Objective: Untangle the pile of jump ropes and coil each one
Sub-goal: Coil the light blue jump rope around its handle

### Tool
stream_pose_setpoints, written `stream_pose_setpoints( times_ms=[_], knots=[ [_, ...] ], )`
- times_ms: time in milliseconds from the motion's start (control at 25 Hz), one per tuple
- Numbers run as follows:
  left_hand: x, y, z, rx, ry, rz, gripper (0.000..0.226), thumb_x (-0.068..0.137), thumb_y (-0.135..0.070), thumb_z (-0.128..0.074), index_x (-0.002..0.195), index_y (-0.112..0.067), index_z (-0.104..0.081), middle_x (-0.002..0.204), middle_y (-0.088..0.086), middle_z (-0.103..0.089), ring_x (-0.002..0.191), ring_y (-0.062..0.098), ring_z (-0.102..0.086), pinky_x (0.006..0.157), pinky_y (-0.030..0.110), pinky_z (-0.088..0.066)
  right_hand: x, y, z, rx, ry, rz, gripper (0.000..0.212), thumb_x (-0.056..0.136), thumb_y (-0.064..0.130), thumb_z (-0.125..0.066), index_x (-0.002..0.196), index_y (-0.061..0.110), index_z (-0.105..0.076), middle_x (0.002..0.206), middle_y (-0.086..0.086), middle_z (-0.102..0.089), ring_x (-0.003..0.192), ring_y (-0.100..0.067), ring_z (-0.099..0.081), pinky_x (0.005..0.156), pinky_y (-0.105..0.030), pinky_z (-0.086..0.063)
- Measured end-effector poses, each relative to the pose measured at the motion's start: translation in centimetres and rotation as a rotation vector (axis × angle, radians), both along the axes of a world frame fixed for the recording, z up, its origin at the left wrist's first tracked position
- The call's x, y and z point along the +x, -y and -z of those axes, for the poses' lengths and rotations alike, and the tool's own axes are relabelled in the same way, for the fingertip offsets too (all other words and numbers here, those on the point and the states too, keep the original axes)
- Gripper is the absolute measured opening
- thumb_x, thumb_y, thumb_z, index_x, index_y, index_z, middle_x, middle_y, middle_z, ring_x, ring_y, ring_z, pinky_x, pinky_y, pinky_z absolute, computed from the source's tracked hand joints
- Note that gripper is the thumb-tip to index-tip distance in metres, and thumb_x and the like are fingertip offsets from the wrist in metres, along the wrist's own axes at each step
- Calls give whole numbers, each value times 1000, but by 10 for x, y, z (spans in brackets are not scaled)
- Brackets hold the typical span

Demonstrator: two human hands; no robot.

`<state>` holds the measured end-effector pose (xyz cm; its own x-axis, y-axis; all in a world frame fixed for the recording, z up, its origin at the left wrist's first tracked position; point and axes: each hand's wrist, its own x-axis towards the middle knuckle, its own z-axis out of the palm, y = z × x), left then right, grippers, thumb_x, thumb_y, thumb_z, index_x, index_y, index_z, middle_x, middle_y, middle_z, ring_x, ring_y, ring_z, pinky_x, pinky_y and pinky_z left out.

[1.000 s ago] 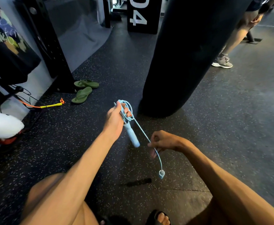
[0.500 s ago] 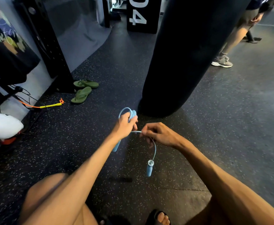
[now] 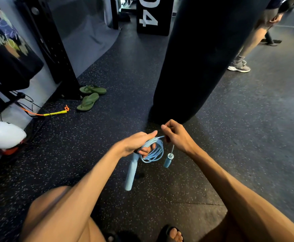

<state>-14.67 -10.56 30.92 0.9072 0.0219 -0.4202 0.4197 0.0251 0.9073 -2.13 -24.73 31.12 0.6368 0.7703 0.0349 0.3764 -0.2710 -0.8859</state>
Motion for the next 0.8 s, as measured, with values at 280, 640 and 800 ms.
stream_pose_setpoints(
  times_ms=[280,640,800],
  knots=[
    [-2,-9,-11,-361,158,-146,49,99,-45,-42,60,-16,-41,41,-5,-20,35,11,-16,45,26,-30,1,-1,-4,27,-153,89,15,103,18,-48,95,5,-51,67,-2,-57,58,-14,-56,55,-26,-49],
    [-10,-32,-16,-640,388,-545,45,102,-44,-31,73,-15,-47,46,-6,-30,39,9,-27,55,24,-35,-14,-16,10,-111,-272,-105,18,104,20,-45,98,4,-47,82,-27,-72,73,-34,-68,69,-39,-54],
    [-8,-26,-15,-597,389,-622,36,105,-34,-29,91,-9,-50,61,-1,-41,55,12,-41,67,27,-39,-17,-18,15,-216,-163,-177,13,95,8,-61,101,3,-51,79,-15,-72,66,-14,-64,62,-24,-51]
  ],
)
